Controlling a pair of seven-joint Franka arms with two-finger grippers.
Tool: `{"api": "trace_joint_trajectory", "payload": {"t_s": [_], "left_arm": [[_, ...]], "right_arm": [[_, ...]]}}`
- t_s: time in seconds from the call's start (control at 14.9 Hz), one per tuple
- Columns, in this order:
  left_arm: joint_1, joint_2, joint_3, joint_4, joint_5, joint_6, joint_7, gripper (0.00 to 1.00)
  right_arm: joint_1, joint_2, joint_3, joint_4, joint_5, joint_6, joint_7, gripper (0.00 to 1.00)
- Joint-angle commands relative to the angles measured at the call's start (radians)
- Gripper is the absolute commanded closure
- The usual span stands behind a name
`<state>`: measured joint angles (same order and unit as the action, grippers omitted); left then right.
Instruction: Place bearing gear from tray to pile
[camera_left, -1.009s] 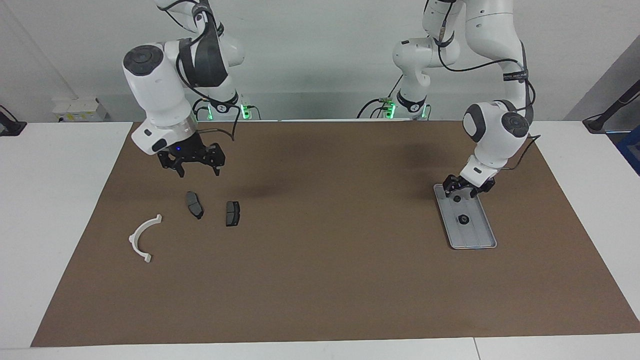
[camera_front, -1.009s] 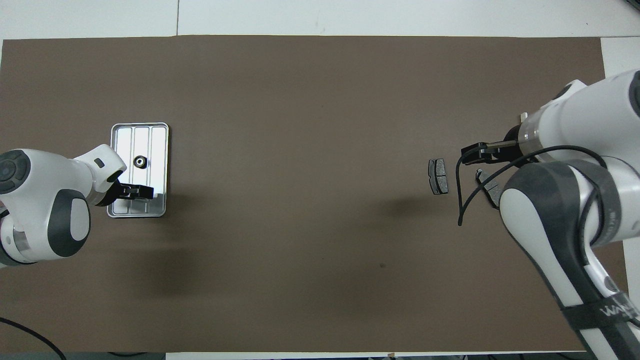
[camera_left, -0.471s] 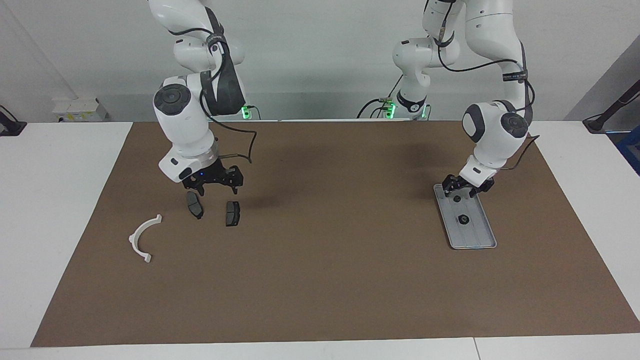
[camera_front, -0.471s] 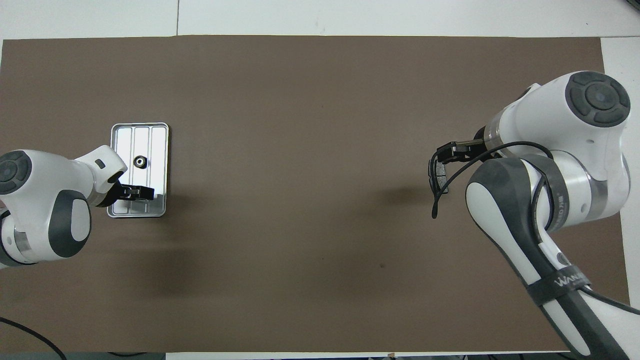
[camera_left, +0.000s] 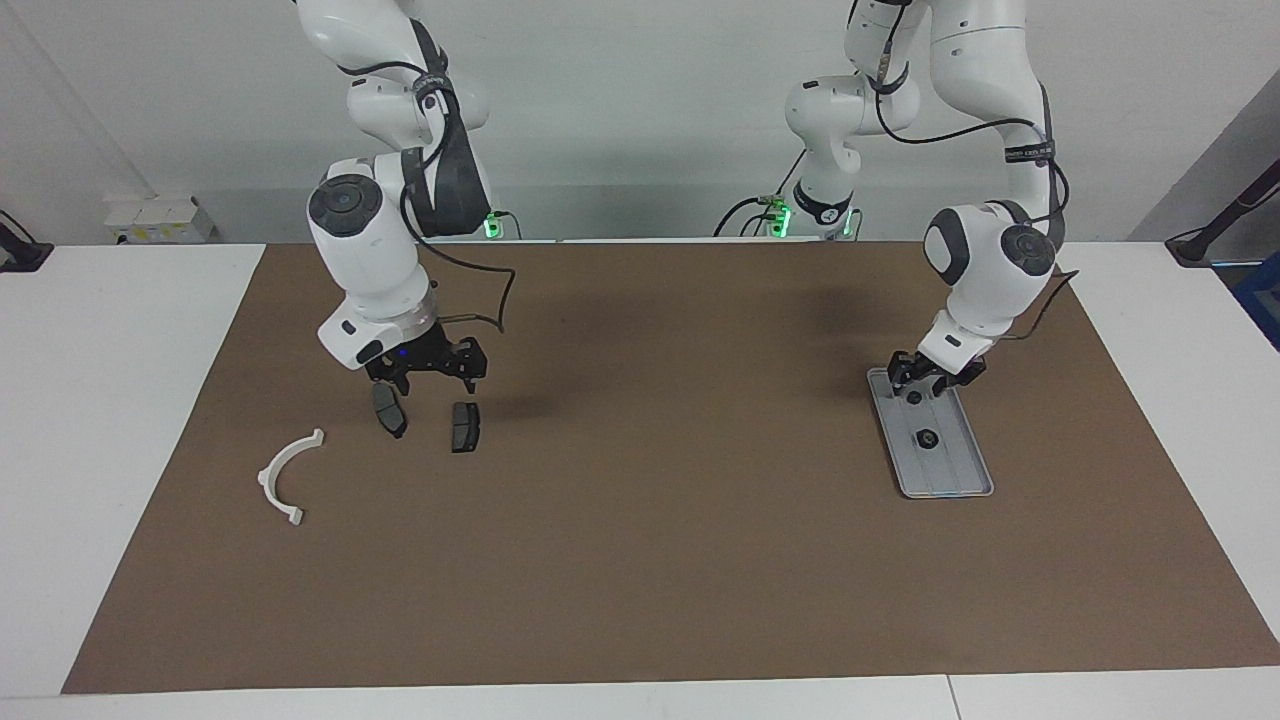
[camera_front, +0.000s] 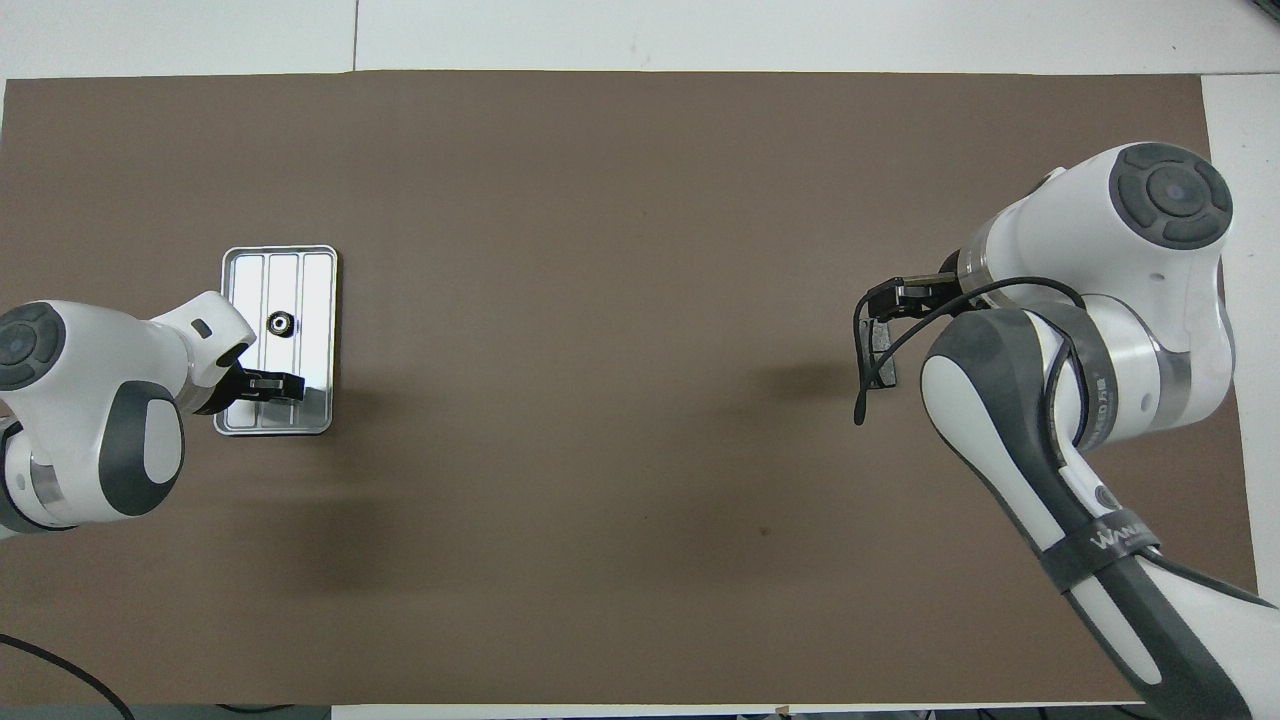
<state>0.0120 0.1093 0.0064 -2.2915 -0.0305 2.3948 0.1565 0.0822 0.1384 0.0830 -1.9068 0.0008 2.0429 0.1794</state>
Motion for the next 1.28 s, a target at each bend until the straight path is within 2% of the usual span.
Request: {"api": "trace_joint_trajectory", "payload": {"t_s": [0.0, 0.4, 0.54, 0.67, 0.74, 0.81, 0.87, 0.94, 1.01, 1.21], "left_arm": [[0.0, -0.002, -0.002, -0.02, 0.009, 0.04, -0.002, 0.34], [-0.004, 0.013, -0.002, -0.02, 0.008, 0.066, -0.002, 0.36], [-0.004, 0.015, -0.002, -0.02, 0.009, 0.067, -0.003, 0.41], [-0.004, 0.015, -0.002, -0.02, 0.009, 0.067, -0.014, 0.56], [-0.004, 0.015, -0.002, -0.017, 0.009, 0.064, -0.012, 0.69], [-0.004, 0.017, -0.002, -0.011, 0.009, 0.055, -0.012, 0.9], [-0.004, 0.018, -0.002, -0.006, 0.009, 0.052, -0.012, 1.0], [-0.004, 0.02, -0.002, 0.009, 0.009, 0.041, -0.012, 1.0], [-0.006, 0.029, -0.003, 0.061, 0.008, -0.014, -0.014, 1.0], [-0.044, 0.055, -0.008, 0.385, 0.001, -0.404, -0.107, 1.0]], "right_arm": [[-0.004, -0.002, 0.001, 0.0, 0.028, 0.013, 0.012, 0.0], [-0.006, -0.002, 0.001, -0.001, 0.028, 0.011, 0.012, 0.0], [-0.006, 0.0, 0.001, -0.001, 0.028, 0.011, 0.011, 0.0], [-0.006, -0.002, 0.001, -0.001, 0.028, 0.011, 0.011, 0.0], [-0.006, -0.002, 0.001, -0.001, 0.028, 0.011, 0.011, 0.0], [-0.006, -0.002, 0.001, -0.001, 0.028, 0.011, 0.011, 0.0], [-0.006, -0.002, 0.001, -0.001, 0.028, 0.011, 0.011, 0.0], [-0.006, -0.002, 0.001, -0.001, 0.028, 0.011, 0.011, 0.0], [-0.006, -0.002, 0.001, -0.001, 0.028, 0.011, 0.011, 0.0], [-0.006, -0.002, 0.001, -0.001, 0.028, 0.011, 0.011, 0.0]]}}
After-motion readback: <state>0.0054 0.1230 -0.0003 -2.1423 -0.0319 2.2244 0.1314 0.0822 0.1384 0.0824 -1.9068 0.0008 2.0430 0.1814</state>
